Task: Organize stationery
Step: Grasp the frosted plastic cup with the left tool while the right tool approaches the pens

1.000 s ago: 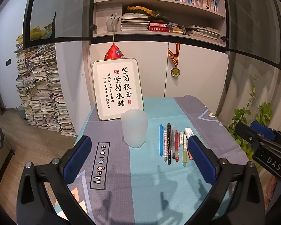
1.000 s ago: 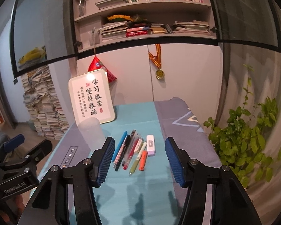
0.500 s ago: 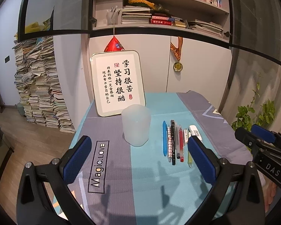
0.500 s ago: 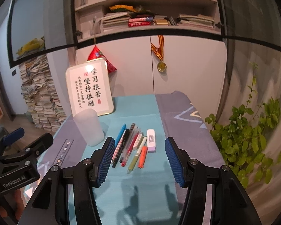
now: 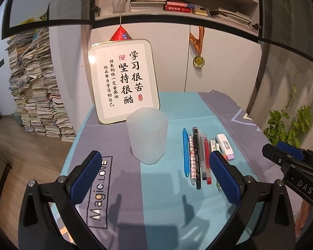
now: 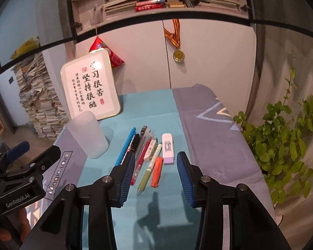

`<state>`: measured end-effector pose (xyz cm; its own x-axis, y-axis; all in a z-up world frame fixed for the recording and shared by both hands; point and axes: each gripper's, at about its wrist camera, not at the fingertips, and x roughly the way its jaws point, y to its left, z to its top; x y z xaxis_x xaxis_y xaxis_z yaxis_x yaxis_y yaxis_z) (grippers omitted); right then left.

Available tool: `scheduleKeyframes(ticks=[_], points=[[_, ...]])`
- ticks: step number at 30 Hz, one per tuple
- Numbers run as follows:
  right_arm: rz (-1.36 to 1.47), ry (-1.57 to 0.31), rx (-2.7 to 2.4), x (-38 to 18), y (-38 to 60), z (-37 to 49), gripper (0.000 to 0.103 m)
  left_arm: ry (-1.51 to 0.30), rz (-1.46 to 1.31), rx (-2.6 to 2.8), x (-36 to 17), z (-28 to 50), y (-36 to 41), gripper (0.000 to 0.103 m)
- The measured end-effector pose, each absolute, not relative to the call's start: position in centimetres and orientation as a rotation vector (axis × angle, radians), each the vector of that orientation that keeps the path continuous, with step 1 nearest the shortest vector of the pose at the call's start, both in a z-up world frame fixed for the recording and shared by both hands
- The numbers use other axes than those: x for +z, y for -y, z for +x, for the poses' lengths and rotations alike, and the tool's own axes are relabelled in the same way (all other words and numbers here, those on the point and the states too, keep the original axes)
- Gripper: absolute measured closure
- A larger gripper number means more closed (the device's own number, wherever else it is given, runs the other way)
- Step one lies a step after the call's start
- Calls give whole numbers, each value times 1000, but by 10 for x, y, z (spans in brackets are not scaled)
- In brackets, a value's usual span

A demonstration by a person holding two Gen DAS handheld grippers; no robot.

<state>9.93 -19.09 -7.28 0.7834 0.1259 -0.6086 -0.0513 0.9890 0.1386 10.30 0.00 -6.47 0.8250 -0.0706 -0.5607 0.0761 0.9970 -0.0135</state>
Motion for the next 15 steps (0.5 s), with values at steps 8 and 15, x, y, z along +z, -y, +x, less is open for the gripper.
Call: scheduleKeyframes(ticks=[8, 15], points=[[163, -740, 111, -100, 203, 136, 59, -669, -5, -99, -90, 151, 5, 1], [208, -777, 122, -119, 216, 166, 59, -676, 9, -7, -99, 190, 9, 1]])
